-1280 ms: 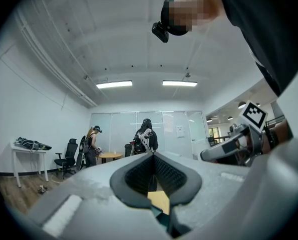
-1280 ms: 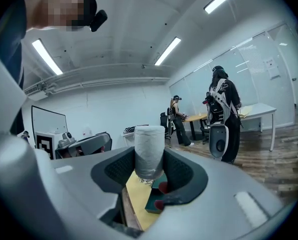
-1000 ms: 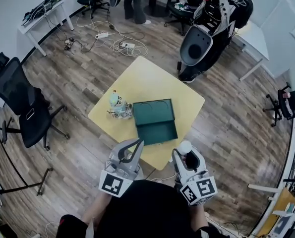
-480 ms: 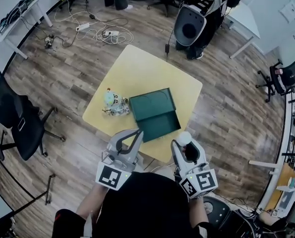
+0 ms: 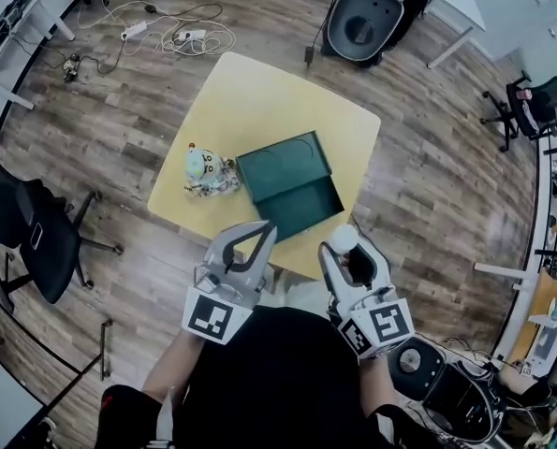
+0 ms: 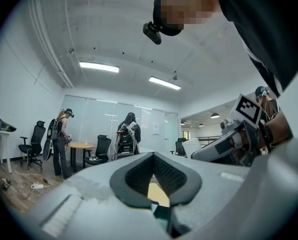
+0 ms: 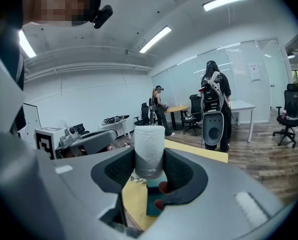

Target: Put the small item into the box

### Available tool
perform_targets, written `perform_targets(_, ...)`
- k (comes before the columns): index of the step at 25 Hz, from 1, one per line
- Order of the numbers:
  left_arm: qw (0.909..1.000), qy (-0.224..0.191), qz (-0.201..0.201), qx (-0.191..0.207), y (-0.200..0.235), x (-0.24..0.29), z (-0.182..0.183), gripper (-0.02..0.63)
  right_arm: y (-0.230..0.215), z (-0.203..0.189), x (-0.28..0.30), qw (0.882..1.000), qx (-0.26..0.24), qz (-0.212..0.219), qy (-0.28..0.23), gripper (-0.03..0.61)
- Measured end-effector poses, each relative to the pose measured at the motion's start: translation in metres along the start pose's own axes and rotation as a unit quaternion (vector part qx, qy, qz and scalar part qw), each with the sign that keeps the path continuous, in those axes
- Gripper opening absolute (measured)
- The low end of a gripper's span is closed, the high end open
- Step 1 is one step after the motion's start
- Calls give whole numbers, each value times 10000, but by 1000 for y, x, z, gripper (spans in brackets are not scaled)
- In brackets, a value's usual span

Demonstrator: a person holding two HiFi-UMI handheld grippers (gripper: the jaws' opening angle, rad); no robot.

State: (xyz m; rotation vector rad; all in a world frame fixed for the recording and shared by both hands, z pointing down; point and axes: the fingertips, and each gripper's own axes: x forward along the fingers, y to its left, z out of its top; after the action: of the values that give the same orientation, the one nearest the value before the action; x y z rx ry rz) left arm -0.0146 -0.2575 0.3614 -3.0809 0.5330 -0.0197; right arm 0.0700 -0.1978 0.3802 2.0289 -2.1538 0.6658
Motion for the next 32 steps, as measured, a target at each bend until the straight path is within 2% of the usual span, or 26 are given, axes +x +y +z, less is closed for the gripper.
perform_targets(11, 9997, 187, -53, -129, -4, 6, -26, 2, -19, -35, 18, 9987, 1, -98, 490, 179)
perform_targets(24, 9989, 307, 52, -352, 1, 31, -58, 2, -53, -81, 63, 9945, 66, 63, 1045, 179)
perform_targets(32, 9982, 454, 26, -392, 1, 27, -85, 2, -44, -119, 86, 9895, 122, 251, 1418, 179)
